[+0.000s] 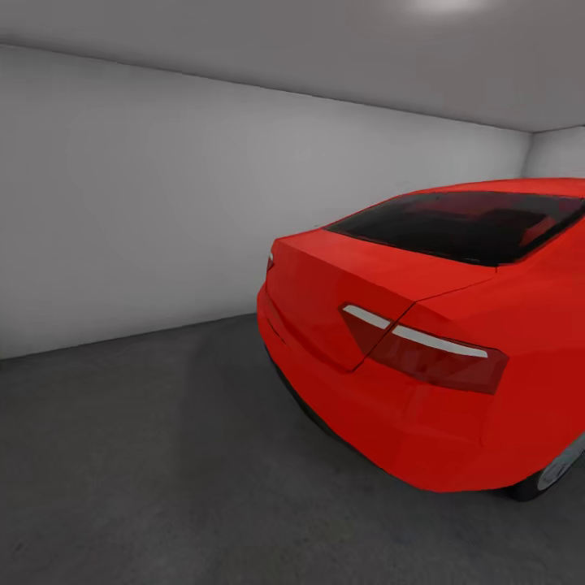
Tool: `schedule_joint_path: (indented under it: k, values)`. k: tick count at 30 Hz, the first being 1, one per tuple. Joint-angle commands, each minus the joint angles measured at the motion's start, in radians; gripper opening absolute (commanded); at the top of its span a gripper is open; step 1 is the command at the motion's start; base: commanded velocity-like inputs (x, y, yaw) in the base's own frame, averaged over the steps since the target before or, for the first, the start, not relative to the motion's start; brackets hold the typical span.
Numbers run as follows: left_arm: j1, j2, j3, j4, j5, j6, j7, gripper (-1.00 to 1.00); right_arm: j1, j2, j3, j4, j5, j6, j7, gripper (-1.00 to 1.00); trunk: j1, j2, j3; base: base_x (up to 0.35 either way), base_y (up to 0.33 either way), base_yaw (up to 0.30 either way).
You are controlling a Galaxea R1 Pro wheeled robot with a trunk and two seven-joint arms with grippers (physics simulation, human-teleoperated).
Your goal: Move the two storage containers from the living room to the garage. In the garage, place one container on the floor and stack the other container on top of it (either order is fine).
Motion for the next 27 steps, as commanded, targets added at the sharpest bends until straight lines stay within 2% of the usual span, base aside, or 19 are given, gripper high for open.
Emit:
schedule_joint_path:
  k: [1, 27]
  values:
    - [0.001, 0.000, 0.000, -0.002, 0.000, 0.000, 0.000, 1.00, 0.000, 0.000, 0.000, 0.000, 0.001, -0.003, -0.001, 1.00, 0.000, 0.000, -0.001, 0.000, 0.000, -0.279]
    - [0.001, 0.000, 0.000, -0.002, 0.000, 0.000, 0.000, 1.00, 0.000, 0.000, -0.001, 0.000, -0.001, -0.004, -0.001, 1.00, 0.000, 0.000, -0.001, 0.000, 0.000, -0.279]
